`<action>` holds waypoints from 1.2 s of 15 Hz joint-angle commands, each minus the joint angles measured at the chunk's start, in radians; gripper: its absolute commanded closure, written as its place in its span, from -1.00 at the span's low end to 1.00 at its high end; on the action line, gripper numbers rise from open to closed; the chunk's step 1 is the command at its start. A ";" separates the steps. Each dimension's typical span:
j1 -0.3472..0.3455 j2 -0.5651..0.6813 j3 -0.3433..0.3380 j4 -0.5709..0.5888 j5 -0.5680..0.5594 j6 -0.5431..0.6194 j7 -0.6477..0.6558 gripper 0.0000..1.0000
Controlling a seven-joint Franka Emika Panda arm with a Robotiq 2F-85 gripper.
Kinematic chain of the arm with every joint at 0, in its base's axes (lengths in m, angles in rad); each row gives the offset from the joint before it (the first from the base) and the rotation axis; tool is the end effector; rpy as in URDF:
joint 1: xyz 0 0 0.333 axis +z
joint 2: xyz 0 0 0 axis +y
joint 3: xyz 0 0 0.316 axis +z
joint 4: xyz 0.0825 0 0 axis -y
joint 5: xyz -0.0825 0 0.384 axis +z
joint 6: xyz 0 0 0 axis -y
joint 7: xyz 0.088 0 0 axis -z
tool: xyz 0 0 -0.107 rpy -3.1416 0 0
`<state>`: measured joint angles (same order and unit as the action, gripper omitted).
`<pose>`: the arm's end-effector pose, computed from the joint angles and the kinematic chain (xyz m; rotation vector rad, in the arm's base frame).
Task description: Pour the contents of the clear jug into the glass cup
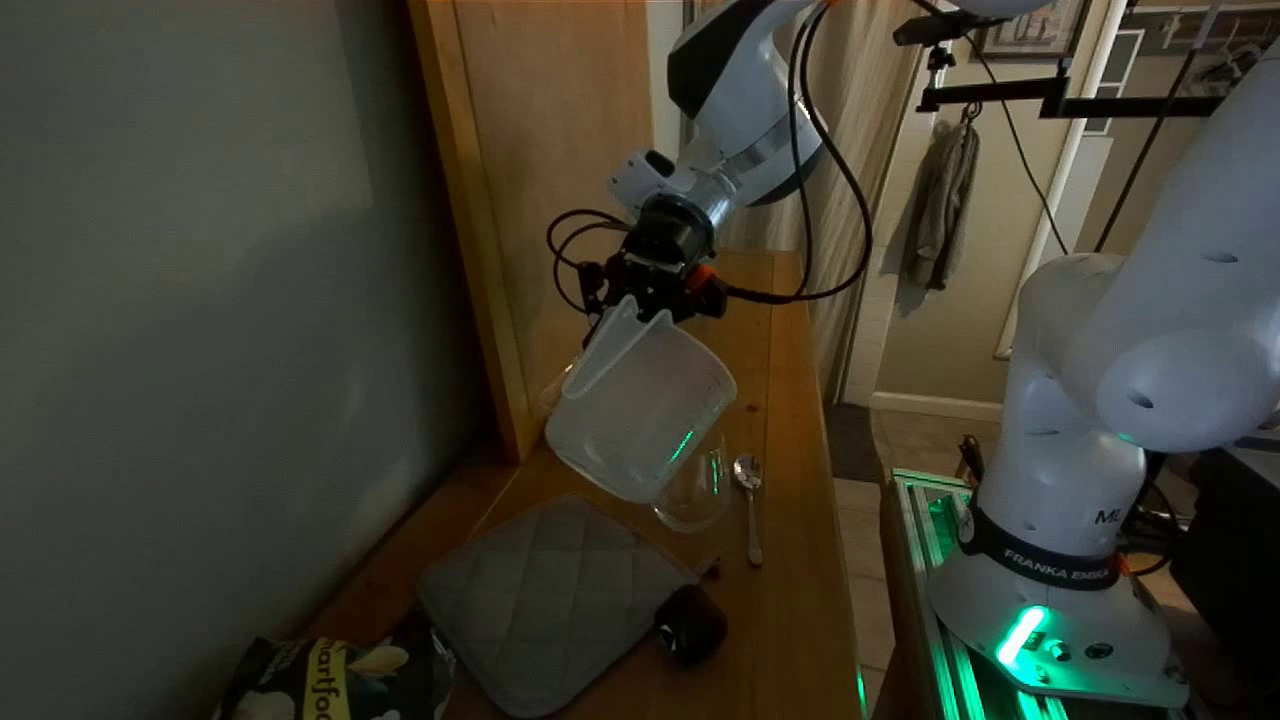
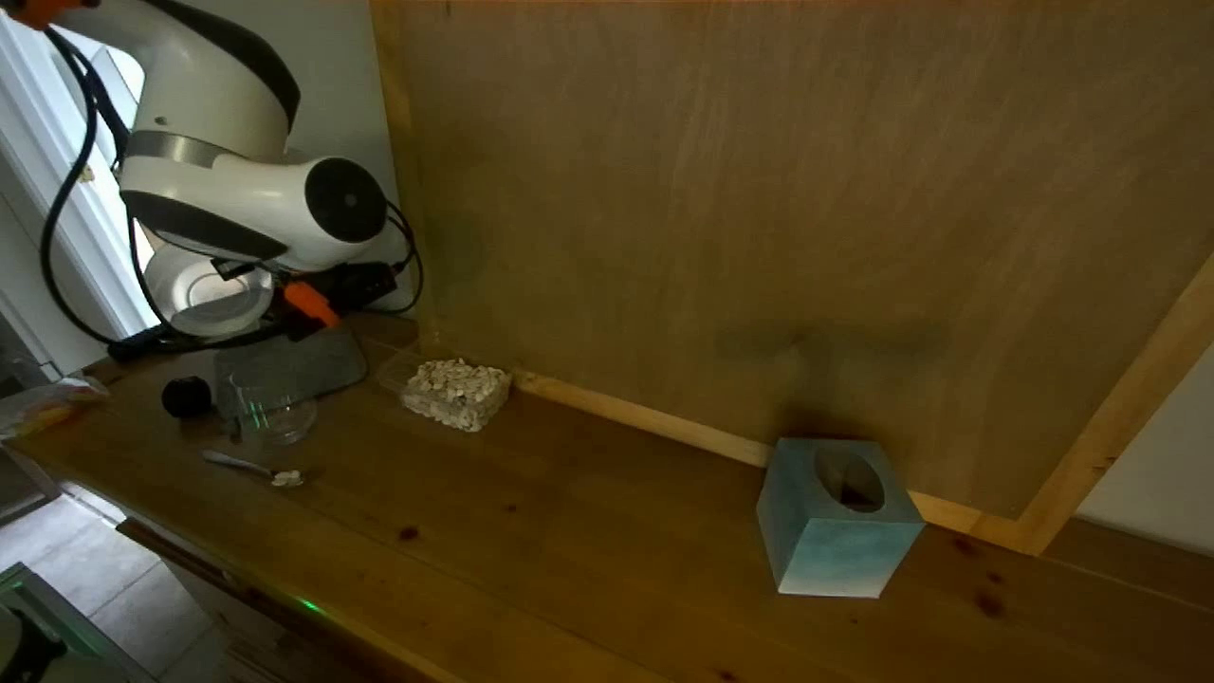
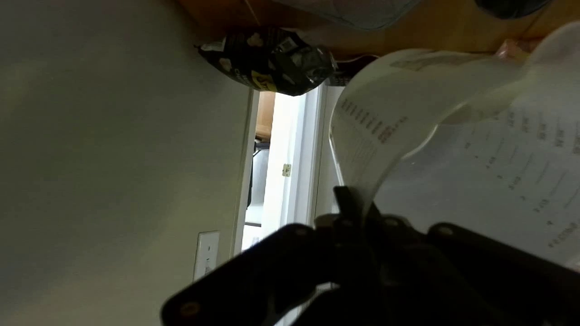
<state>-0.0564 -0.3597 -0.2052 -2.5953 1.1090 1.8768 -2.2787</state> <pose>0.3938 -0.0343 0.3897 -1.6871 -1.5040 -1.1174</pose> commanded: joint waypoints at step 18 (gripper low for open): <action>-0.098 0.084 -0.019 0.016 0.108 -0.212 -0.131 0.98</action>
<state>-0.1354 -0.2990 -0.2225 -2.5950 1.1717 1.7108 -2.3720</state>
